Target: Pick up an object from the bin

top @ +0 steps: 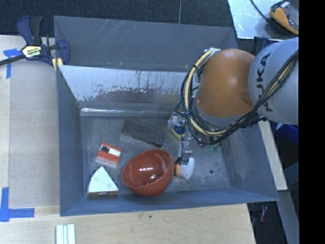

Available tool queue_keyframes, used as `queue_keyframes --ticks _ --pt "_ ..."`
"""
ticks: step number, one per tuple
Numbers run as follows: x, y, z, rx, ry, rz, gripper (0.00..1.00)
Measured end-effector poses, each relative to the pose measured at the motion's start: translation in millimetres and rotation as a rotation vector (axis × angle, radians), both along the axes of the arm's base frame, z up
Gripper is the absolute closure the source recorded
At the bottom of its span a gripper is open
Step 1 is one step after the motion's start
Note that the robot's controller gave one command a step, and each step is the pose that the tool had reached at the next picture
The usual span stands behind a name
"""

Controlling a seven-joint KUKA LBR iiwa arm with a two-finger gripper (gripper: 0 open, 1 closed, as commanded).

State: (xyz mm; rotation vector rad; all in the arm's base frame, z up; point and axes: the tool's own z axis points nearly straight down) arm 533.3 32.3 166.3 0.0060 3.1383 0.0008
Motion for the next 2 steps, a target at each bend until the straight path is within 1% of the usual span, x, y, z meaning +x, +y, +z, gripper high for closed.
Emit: queue_keyframes --ticks 1,2 --pt "0.0 0 0 0.0 0.0 0.0 0.0" --pt "33.6 32 -43 0.001 -0.005 0.019 0.0"
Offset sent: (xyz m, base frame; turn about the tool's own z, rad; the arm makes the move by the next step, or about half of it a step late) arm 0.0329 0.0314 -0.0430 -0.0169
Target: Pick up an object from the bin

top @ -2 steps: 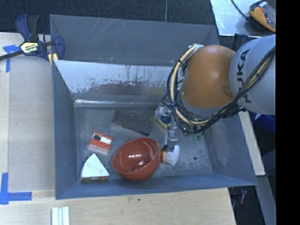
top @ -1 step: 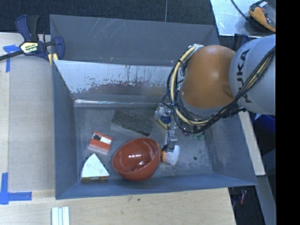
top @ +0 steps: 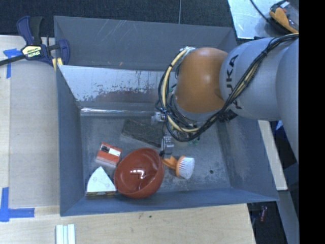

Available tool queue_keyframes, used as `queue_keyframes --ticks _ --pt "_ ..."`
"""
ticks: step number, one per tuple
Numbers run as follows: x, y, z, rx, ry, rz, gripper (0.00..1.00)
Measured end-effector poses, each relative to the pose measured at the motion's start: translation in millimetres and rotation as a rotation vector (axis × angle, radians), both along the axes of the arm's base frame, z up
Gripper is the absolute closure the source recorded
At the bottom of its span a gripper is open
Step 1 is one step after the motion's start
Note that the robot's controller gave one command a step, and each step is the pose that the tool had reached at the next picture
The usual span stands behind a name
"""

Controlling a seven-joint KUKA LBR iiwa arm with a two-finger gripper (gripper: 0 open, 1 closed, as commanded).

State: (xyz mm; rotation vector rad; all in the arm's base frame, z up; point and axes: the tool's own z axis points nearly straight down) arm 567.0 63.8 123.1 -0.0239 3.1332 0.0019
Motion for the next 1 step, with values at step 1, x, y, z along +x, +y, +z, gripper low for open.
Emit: queue_keyframes --ticks 1 --pt "-8.0 2.6 -14.7 -0.003 -0.005 0.07 1.0"
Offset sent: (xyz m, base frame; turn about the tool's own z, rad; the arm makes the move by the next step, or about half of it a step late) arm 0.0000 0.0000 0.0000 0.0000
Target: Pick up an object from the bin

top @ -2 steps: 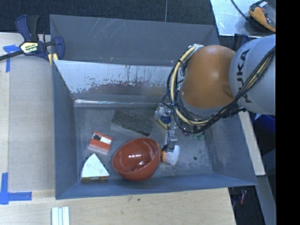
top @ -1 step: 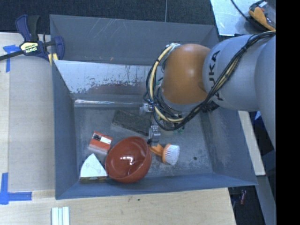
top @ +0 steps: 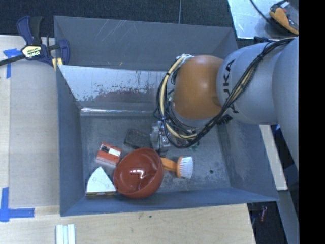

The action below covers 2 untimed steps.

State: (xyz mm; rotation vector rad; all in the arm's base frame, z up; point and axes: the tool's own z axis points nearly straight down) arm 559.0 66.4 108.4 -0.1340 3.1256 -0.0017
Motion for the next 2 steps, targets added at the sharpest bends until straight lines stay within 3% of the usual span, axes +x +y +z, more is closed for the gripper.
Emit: queue_keyframes --ticks 1,2 --pt "0.0 0 0 0.0 0.0 -0.001 1.0" --pt "18.8 70 -20 0.004 -0.037 0.129 1.0"
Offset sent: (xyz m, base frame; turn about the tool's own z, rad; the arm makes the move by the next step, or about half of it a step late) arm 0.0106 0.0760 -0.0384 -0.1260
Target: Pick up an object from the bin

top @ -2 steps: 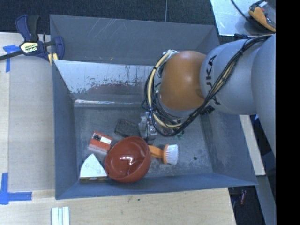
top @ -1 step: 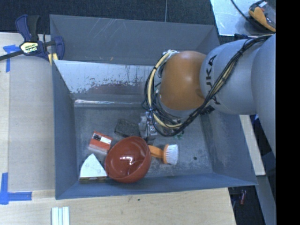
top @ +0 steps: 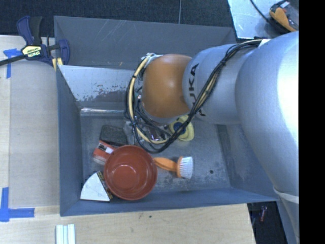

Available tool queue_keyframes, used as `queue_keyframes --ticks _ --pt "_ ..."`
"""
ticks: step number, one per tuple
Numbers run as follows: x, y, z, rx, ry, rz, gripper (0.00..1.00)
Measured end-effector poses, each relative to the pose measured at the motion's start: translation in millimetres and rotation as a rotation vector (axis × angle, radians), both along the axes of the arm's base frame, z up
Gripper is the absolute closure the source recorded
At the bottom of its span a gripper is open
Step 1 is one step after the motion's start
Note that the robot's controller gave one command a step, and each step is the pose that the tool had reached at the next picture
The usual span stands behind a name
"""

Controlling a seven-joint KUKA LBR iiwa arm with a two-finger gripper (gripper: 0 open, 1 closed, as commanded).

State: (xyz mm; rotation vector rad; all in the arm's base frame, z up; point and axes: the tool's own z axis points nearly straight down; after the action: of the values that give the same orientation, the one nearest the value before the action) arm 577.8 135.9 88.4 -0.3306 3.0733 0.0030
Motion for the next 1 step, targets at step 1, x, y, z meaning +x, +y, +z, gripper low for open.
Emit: queue_keyframes --ticks 1 --pt "-14.4 -15.7 3.1 -0.009 0.01 -0.019 1.0"
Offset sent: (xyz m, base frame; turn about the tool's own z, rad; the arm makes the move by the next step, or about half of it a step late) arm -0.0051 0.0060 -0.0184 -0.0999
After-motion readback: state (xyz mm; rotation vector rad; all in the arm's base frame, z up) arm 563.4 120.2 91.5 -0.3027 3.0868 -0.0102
